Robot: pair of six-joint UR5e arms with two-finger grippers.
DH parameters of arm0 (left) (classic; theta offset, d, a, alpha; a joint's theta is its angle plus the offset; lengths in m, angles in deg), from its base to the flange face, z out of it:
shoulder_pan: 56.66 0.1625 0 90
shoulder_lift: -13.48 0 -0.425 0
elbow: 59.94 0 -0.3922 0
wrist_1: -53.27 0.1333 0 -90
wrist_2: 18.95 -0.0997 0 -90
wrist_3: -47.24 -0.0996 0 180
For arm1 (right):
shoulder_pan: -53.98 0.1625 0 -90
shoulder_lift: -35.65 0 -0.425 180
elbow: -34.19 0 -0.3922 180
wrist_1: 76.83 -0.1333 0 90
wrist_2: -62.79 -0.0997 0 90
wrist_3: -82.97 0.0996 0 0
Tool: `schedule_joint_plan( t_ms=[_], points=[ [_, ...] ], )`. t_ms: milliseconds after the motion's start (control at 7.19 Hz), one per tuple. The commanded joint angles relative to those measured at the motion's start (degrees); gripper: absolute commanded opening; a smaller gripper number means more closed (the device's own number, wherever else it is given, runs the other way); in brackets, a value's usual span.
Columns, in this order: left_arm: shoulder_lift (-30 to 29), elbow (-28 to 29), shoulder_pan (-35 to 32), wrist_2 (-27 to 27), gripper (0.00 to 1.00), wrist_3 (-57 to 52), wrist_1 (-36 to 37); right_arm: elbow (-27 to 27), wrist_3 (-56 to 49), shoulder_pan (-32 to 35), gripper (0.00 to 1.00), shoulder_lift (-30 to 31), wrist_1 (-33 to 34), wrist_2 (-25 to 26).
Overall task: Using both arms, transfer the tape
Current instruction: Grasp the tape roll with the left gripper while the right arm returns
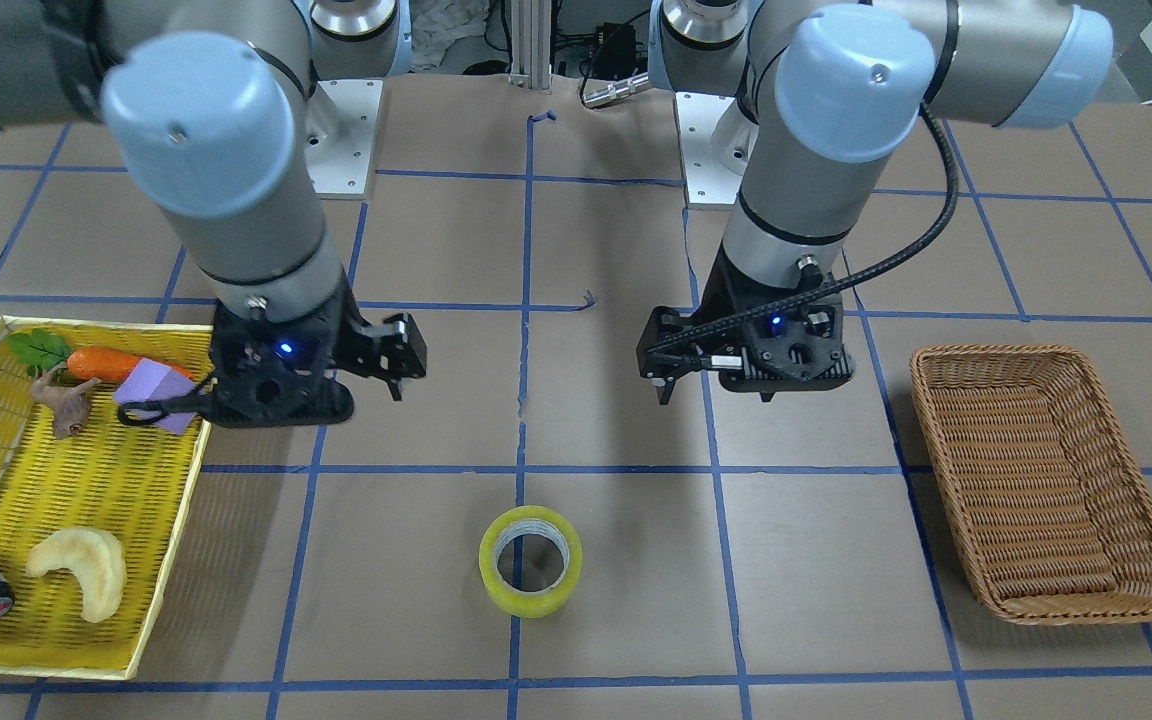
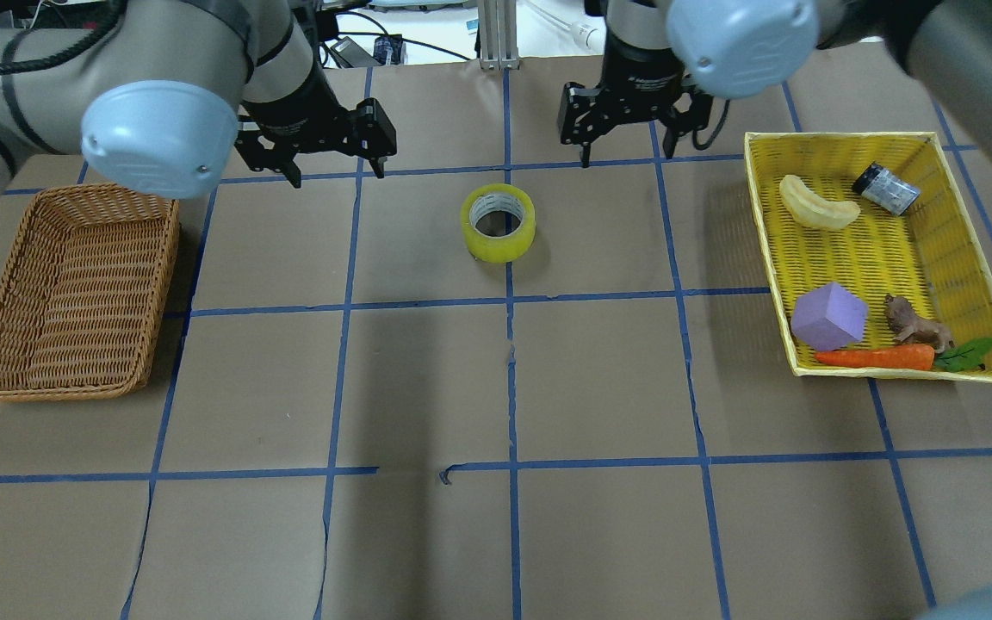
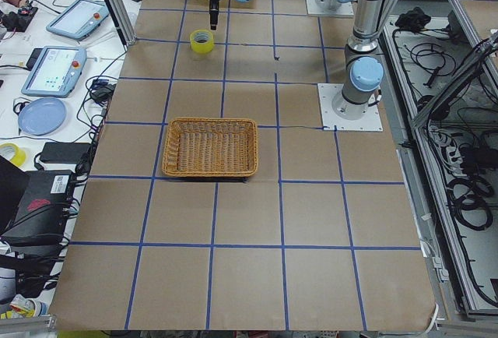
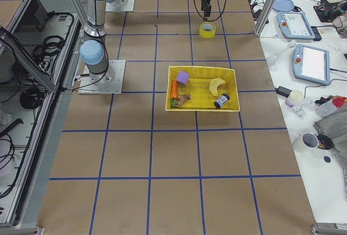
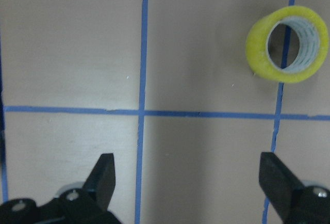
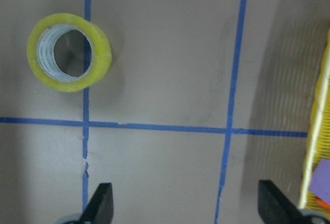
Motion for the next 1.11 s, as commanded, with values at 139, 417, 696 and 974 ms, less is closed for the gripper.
schedule_joint_plan(
  t_ms=[139, 417, 696, 974],
  points=[
    [-8.42, 0.11, -3.91, 2.37, 1.0, 3.45, 13.21, 11.93, -3.91, -6.27, 1.0, 15.22, -1.97, 0.21],
    [-14.57, 0.2, -5.32, 4.24, 1.0, 4.61, 15.36, 12.14, -3.82, -6.28, 1.0, 15.77, -1.44, 0.04],
    [-18.63, 0.64, -5.68, 4.24, 1.0, 4.17, 16.67, 11.96, -3.74, -6.1, 1.0, 15.78, -1.09, -0.23],
    [-21.8, 0.82, -5.59, 4.15, 1.0, 3.99, 19.56, 11.87, -3.74, -6.1, 1.0, 15.69, -1.09, -0.23]
  ],
)
